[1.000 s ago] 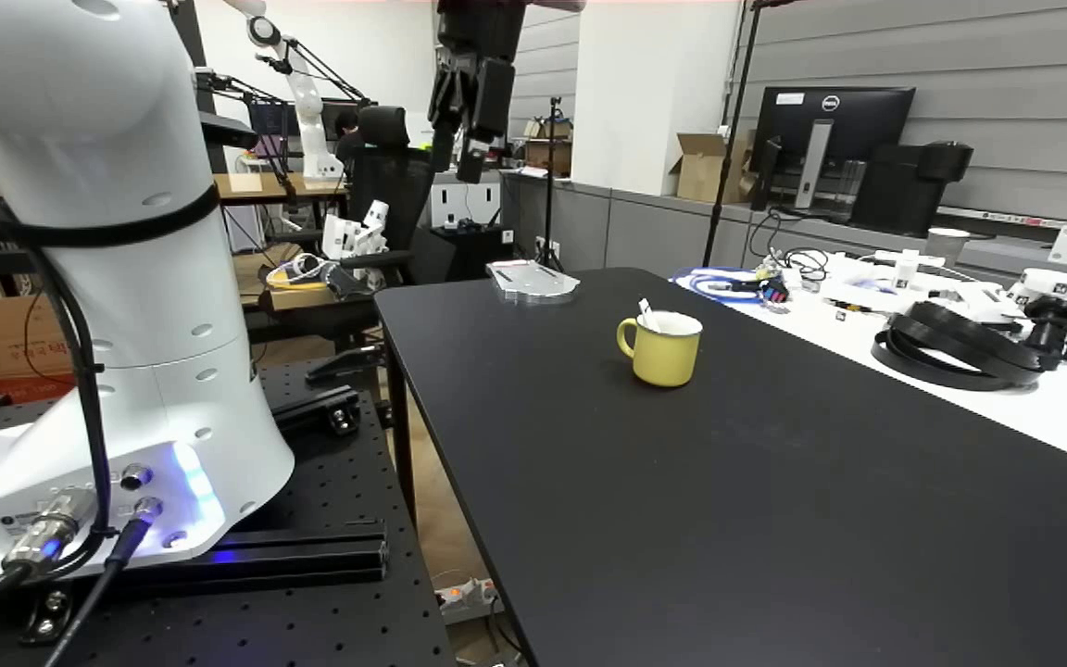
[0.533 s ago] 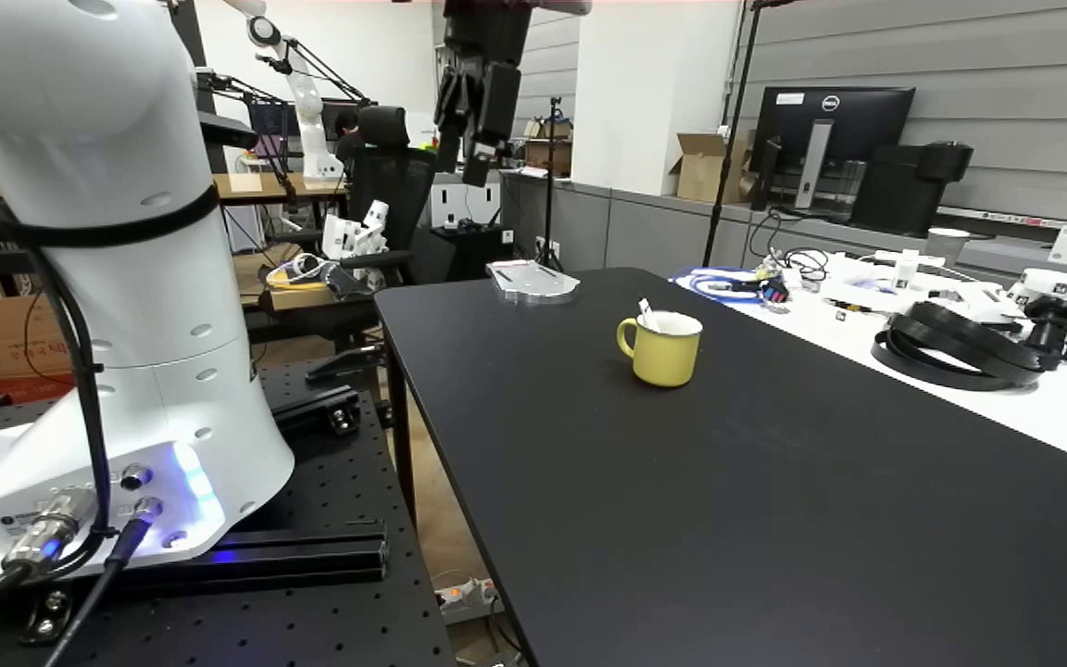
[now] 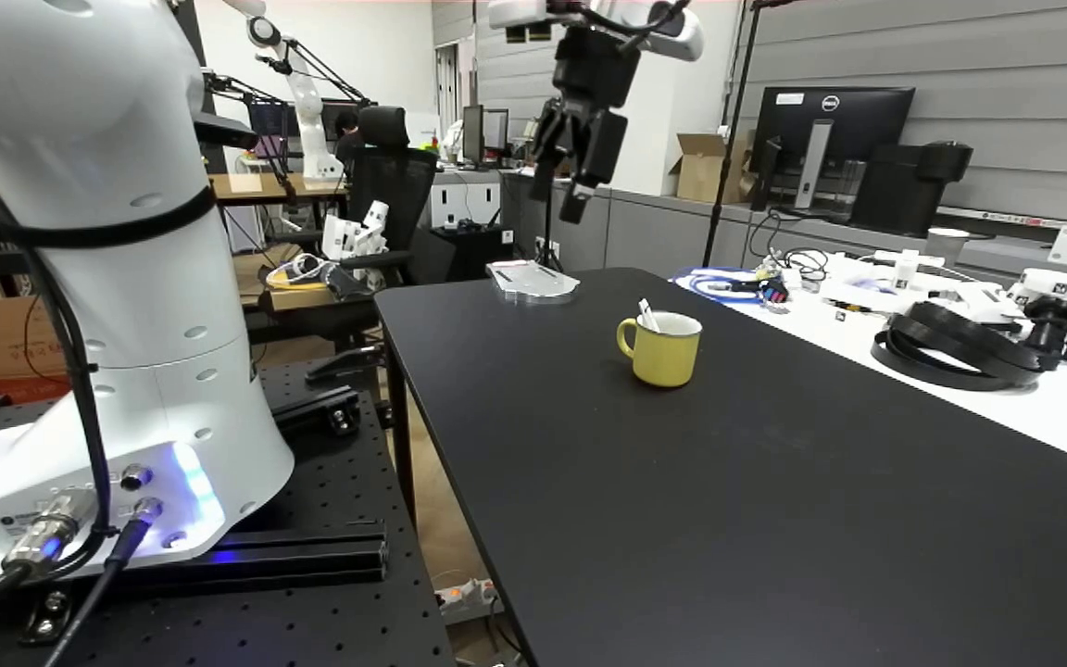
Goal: Take the pen out of the cup and put it on the table
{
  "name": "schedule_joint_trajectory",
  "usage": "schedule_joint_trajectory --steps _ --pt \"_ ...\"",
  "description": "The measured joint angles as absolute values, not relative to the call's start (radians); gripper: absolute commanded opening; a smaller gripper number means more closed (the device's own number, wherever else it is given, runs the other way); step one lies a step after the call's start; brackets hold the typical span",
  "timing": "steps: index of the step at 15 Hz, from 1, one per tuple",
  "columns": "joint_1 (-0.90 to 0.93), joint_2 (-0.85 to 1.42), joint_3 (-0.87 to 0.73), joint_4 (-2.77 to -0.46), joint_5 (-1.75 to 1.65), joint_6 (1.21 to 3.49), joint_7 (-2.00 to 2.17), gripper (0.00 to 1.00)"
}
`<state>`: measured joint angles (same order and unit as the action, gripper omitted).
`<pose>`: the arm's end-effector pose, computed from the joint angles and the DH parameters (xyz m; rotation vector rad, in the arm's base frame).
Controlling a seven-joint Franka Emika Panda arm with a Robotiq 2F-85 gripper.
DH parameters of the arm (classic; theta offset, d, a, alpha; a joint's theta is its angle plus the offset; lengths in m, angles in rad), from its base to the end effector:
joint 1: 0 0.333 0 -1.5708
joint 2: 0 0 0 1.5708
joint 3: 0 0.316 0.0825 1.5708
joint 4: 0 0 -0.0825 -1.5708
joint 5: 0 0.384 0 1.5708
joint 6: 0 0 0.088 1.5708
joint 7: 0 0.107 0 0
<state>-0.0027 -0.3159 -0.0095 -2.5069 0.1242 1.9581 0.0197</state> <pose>0.4020 0.0033 0.3790 -3.0071 0.1377 0.3528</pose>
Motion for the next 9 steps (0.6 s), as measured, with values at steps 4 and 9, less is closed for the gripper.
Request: schedule_joint_trajectory --steps 4,9 --pt "-0.021 -0.069 -0.030 -2.289 0.215 1.971 0.061 1.00" --pt "-0.039 0.195 -0.039 -2.007 0.368 1.951 0.184 1.00"
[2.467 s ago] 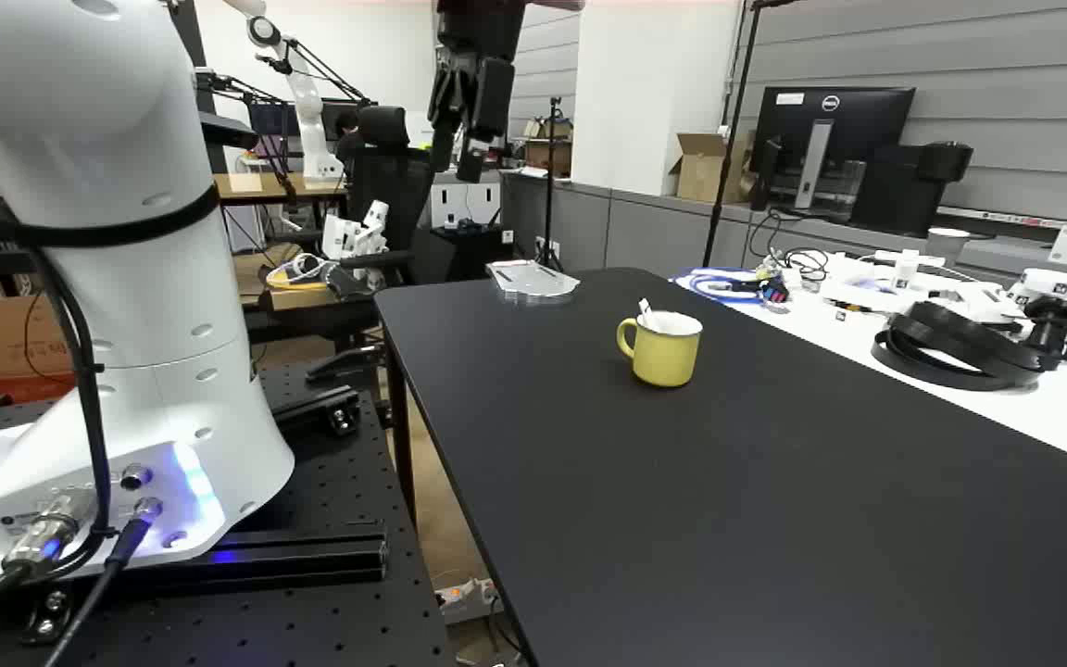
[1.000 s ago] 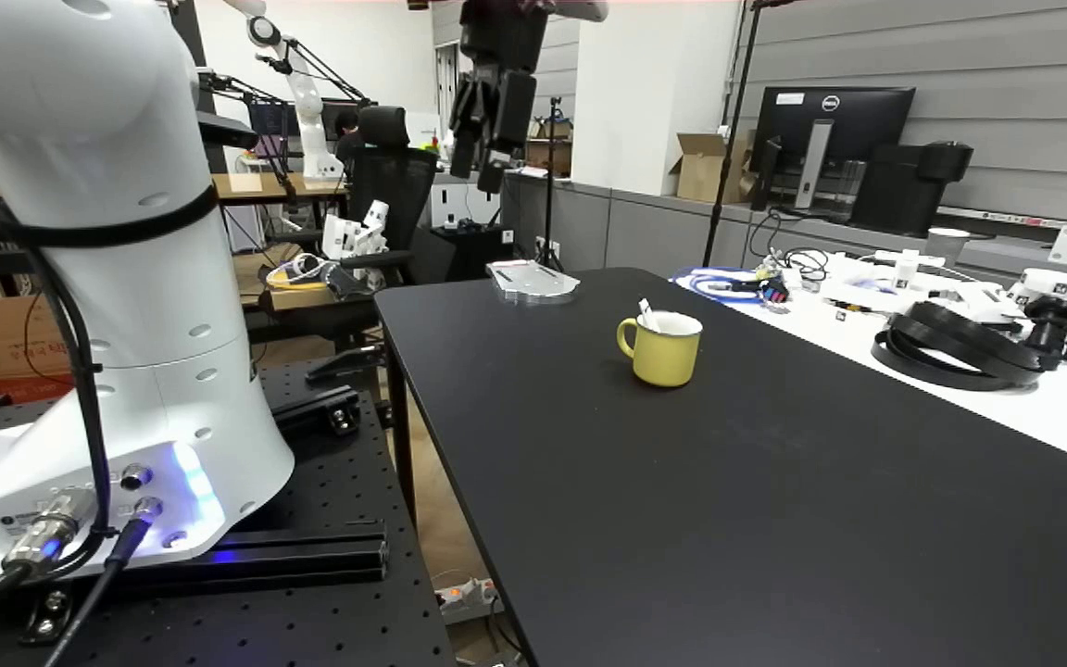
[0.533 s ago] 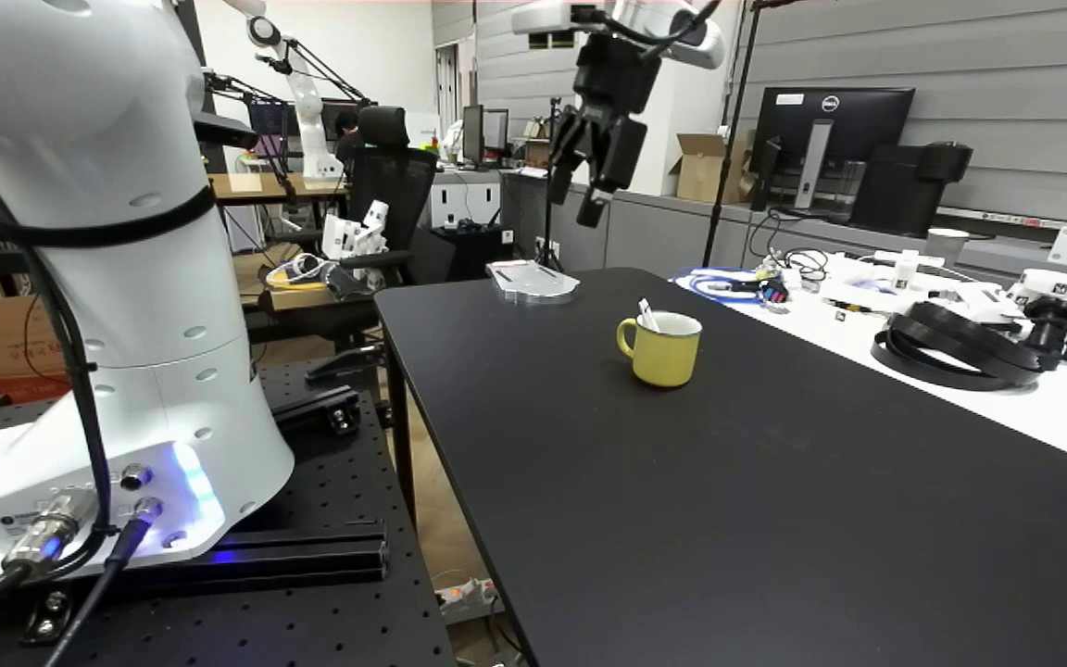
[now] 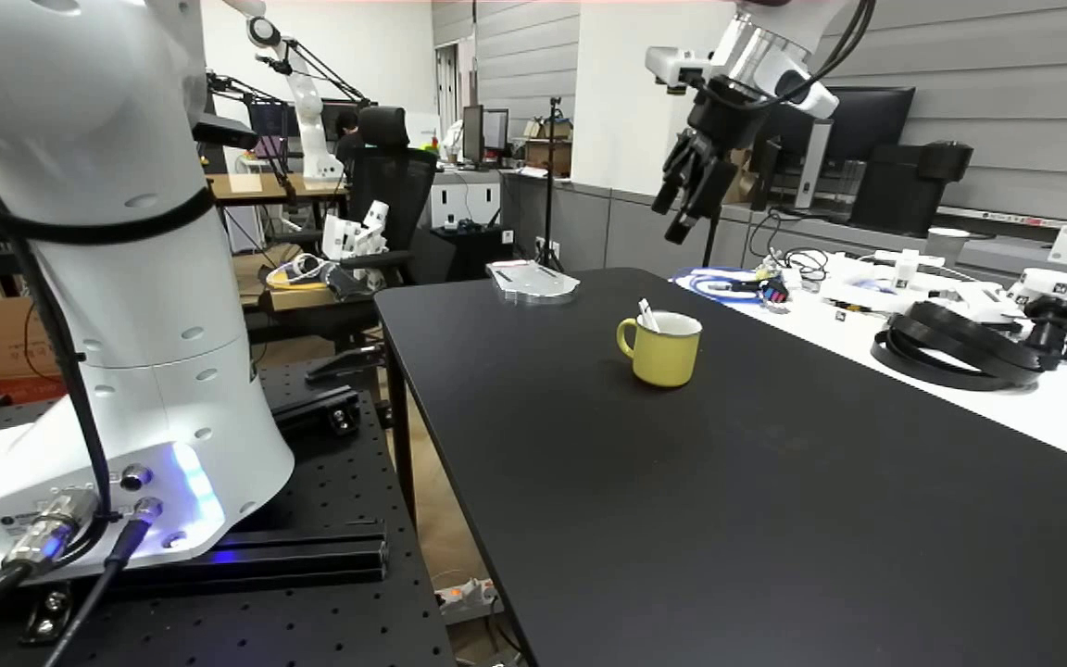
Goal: Take the pen out of the cup and put it on the table
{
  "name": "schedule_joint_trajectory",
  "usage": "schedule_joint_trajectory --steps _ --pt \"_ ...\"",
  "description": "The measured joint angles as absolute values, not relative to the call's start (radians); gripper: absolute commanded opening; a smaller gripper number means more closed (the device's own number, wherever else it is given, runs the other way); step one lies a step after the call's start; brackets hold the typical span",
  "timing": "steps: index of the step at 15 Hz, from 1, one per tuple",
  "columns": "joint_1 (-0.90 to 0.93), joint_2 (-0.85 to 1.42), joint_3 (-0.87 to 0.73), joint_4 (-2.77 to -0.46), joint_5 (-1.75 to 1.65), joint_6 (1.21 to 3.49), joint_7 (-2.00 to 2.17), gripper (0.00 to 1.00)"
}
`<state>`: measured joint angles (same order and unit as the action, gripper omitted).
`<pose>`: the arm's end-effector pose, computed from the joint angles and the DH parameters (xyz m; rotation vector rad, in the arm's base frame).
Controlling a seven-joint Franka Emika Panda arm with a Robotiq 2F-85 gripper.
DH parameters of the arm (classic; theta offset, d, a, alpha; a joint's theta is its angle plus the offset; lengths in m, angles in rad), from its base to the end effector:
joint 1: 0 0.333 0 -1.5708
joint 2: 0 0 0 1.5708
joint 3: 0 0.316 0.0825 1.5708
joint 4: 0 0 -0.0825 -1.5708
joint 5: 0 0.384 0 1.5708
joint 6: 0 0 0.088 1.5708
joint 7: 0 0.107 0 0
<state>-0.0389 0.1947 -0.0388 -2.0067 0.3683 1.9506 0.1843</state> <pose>0.5624 -0.0192 0.3453 -2.7470 0.6190 0.3758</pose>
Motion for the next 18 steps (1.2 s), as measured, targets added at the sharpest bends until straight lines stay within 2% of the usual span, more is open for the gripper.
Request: schedule_joint_trajectory --steps 8,18 --pt "-0.060 0.539 -0.044 -1.637 0.532 1.855 0.456 1.00" --pt "-0.056 0.708 -0.030 -1.587 0.731 1.769 0.718 1.00"
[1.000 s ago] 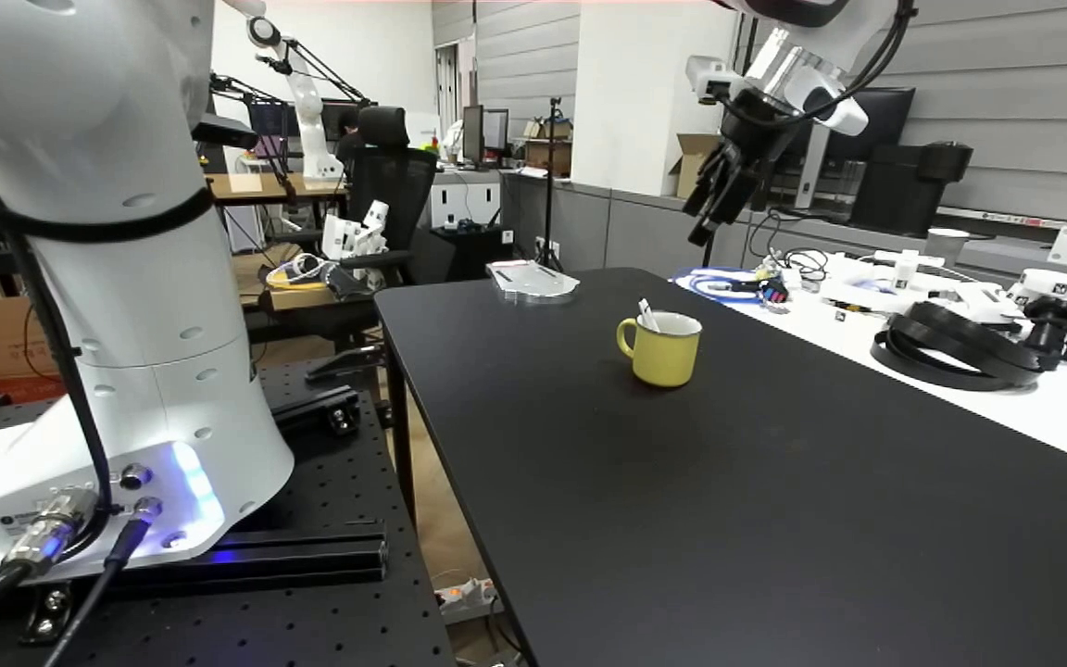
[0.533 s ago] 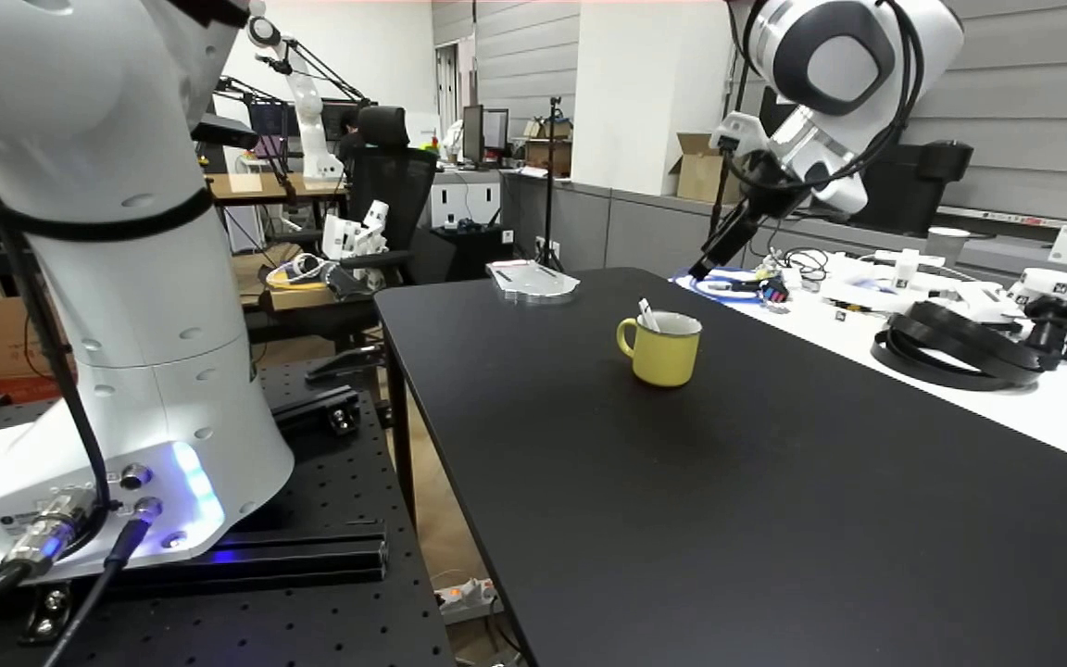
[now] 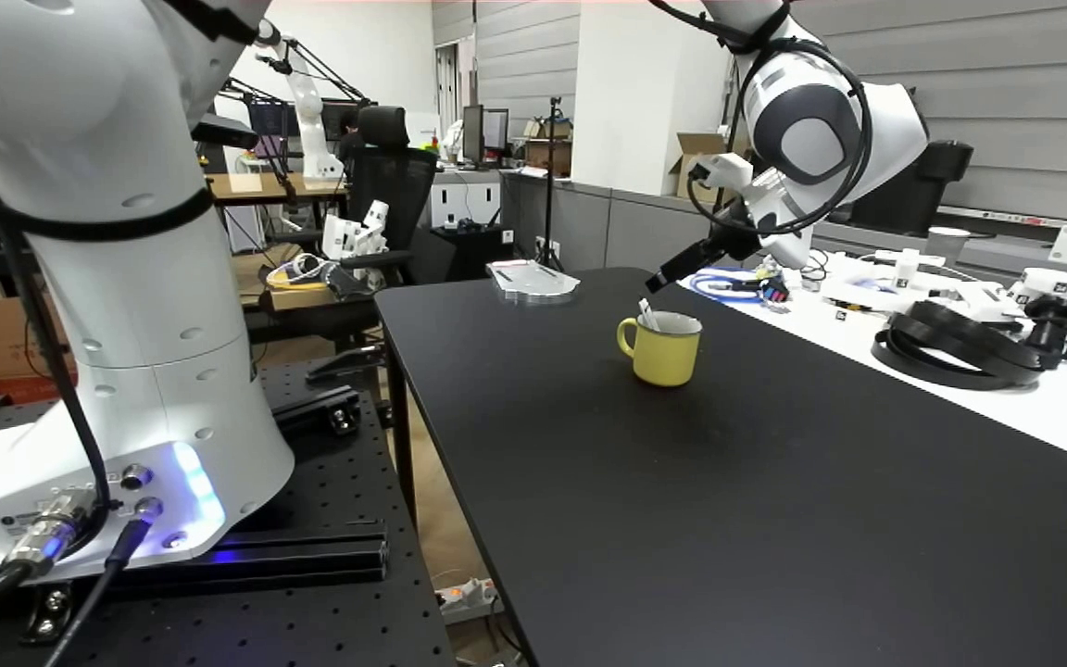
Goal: Take the pen out of the cup and put it on the table
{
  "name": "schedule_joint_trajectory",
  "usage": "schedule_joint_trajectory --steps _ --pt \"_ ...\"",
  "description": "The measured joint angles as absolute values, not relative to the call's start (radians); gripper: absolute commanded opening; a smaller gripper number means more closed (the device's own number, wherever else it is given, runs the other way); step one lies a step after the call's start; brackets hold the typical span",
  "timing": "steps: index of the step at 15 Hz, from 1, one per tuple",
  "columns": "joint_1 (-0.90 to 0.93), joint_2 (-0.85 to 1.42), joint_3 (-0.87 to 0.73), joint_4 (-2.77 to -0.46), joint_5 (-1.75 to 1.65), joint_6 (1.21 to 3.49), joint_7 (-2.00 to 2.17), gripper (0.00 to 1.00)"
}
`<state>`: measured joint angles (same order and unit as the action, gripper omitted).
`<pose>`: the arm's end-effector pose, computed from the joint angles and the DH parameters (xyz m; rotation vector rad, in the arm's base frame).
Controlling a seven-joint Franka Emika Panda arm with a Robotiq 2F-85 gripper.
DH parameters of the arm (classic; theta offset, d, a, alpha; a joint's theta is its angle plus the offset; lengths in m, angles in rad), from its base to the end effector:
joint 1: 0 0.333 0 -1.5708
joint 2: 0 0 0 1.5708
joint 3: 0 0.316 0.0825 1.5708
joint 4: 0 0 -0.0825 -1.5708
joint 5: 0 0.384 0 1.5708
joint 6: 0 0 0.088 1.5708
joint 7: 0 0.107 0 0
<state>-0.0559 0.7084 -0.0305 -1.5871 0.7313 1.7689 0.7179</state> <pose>0.6500 0.0047 0.2056 -2.1335 1.3831 0.9042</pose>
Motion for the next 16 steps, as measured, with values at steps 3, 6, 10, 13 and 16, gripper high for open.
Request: schedule_joint_trajectory --steps 3,6,10,13,16 --pt "-0.056 0.714 -0.032 -1.587 0.764 1.755 0.754 1.00" --pt "-0.058 0.720 -0.037 -1.587 0.774 1.752 0.778 1.00" --pt "-0.062 0.734 -0.039 -1.587 0.788 1.744 0.791 1.00" --pt "-0.062 0.744 -0.040 -1.587 0.789 1.734 0.796 1.00" --pt "-0.062 0.754 -0.040 -1.587 0.789 1.732 0.801 1.00"
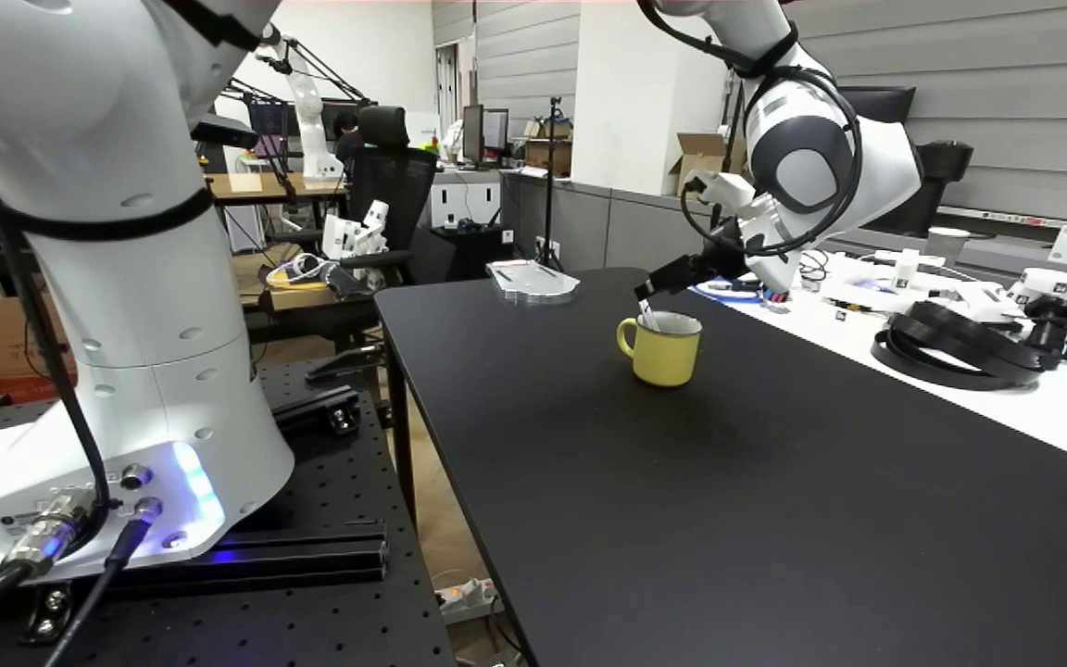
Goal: Take the pen out of the cup and put it on the table
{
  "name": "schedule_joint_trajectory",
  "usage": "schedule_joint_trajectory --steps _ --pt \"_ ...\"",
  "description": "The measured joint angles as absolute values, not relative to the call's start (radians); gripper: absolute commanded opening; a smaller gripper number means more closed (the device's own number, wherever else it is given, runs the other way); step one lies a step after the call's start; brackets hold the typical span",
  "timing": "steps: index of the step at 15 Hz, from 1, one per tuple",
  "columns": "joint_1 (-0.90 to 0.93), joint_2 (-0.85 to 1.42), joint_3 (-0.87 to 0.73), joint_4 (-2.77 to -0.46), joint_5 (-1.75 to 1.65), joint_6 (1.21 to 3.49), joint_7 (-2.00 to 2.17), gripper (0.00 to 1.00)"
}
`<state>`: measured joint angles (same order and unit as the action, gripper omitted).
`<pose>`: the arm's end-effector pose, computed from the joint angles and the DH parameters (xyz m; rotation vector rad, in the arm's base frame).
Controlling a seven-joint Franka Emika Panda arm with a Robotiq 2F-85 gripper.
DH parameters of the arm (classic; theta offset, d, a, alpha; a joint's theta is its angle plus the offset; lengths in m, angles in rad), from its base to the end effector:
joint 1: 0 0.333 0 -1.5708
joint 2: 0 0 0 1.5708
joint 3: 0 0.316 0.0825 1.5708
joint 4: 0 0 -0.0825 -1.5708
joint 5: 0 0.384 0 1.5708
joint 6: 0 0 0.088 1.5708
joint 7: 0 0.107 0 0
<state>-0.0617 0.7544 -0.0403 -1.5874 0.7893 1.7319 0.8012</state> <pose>0.6421 0.0023 0.1782 -2.0031 1.5006 1.0332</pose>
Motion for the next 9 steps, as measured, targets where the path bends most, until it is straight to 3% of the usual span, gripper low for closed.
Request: schedule_joint_trajectory --steps 3,4,5,9 --pt "-0.062 0.760 -0.043 -1.588 0.789 1.730 0.804 1.00" --pt "-0.062 0.761 -0.044 -1.588 0.789 1.729 0.804 0.75" --pt "-0.062 0.761 -0.046 -1.588 0.789 1.727 0.804 0.73" --pt "-0.060 0.768 -0.047 -1.588 0.789 1.716 0.804 0.45"
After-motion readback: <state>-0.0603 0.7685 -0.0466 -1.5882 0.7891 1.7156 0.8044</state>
